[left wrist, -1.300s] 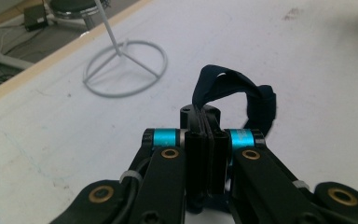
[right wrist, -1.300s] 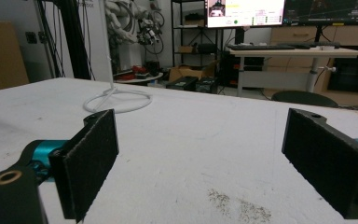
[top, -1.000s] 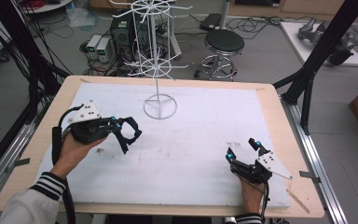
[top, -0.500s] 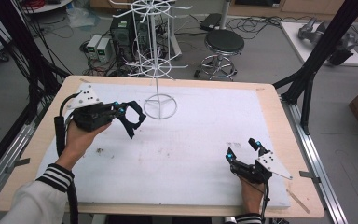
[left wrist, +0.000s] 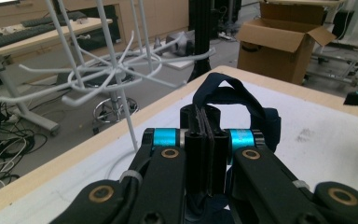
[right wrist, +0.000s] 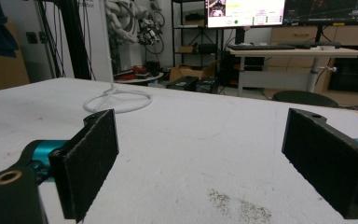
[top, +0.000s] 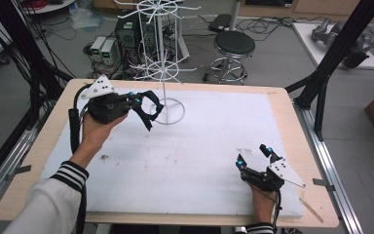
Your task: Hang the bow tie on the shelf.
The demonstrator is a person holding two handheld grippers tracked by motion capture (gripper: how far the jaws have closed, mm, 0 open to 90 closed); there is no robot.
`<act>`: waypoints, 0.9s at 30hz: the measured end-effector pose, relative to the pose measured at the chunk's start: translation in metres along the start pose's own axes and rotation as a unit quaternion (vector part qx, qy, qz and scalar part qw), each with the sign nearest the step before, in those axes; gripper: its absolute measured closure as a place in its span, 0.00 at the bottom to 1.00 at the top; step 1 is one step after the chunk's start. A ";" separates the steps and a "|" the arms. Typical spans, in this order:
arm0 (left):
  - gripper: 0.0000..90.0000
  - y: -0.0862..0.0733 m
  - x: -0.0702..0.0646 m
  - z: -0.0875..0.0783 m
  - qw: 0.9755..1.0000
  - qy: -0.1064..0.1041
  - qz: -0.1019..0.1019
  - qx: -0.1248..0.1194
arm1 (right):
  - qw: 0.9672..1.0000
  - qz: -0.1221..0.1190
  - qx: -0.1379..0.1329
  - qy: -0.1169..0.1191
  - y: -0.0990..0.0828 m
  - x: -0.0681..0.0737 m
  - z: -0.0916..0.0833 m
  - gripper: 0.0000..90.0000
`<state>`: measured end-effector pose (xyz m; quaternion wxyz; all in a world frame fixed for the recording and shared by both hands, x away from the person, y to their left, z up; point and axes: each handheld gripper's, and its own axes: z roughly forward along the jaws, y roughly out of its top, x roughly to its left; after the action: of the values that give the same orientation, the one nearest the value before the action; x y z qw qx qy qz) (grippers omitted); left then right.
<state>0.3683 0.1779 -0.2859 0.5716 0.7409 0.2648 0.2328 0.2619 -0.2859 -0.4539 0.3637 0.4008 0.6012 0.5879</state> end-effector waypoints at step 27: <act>0.98 0.019 0.009 0.046 0.998 0.055 -0.027 0.023 | 1.000 0.003 0.000 0.001 0.000 0.000 0.000 0.11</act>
<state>0.4076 0.1469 -0.2782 0.5448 0.7329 0.3208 0.2513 0.2616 -0.2858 -0.4539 0.3614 0.4024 0.6000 0.5895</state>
